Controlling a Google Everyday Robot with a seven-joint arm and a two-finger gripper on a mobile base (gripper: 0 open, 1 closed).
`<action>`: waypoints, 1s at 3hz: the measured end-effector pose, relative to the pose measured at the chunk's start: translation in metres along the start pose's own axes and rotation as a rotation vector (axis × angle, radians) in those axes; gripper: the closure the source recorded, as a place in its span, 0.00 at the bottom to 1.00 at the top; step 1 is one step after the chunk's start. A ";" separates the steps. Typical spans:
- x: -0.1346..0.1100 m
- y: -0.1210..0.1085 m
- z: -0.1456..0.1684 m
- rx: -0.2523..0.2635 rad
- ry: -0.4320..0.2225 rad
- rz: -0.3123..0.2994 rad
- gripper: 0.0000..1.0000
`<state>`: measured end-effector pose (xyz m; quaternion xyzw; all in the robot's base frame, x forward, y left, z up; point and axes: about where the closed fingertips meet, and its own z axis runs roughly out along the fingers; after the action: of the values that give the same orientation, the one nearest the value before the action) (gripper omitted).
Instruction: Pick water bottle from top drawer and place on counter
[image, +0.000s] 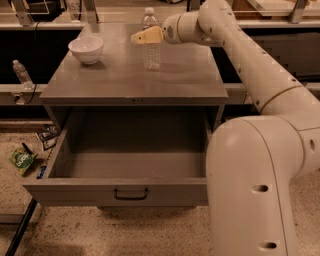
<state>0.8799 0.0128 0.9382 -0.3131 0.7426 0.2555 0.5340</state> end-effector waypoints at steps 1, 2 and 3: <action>0.003 -0.004 -0.015 0.003 -0.010 0.008 0.00; -0.001 -0.003 -0.055 0.009 -0.053 -0.006 0.00; 0.002 0.000 -0.113 0.043 -0.100 -0.022 0.00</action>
Offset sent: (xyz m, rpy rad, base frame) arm -0.0877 -0.0884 0.0343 0.0605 -0.1105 -0.0105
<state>0.8079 -0.0684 0.9706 -0.2967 0.7167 0.2490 0.5799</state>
